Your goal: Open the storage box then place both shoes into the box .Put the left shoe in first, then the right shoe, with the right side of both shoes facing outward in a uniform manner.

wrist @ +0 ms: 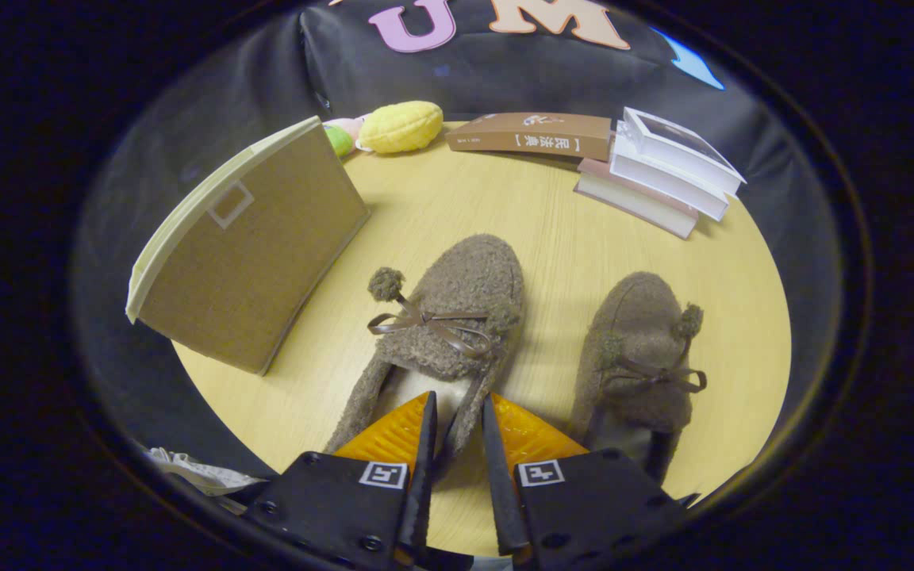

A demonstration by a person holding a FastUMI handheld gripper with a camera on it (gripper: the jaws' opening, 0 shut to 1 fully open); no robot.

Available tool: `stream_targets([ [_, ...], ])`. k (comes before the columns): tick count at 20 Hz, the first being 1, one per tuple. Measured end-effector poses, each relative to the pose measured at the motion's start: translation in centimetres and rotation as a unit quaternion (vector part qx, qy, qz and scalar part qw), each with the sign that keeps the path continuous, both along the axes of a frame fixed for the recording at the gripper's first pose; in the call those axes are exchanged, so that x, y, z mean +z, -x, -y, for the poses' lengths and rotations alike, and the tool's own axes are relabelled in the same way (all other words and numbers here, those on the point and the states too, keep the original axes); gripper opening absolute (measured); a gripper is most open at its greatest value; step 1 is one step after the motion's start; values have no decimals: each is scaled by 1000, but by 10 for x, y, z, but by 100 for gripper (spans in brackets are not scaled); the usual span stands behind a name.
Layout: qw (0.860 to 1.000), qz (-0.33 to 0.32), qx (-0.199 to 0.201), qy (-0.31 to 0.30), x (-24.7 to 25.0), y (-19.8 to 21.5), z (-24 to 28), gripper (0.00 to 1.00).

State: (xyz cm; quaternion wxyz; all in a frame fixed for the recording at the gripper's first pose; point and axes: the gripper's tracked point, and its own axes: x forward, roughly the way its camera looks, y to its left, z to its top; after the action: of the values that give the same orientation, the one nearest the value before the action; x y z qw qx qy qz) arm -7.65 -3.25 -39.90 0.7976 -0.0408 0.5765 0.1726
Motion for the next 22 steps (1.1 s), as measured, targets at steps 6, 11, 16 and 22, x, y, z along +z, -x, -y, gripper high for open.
stream_targets([
  [6, 996, -34, -83, -27, 7, -1, -1, 4],
  [11, 988, -40, -135, -59, 31, -5, -13, 4],
  [16, 979, -37, -180, -84, 57, -9, -29, 3],
  [22, 970, 4, -212, -115, 112, -38, -57, 4],
])
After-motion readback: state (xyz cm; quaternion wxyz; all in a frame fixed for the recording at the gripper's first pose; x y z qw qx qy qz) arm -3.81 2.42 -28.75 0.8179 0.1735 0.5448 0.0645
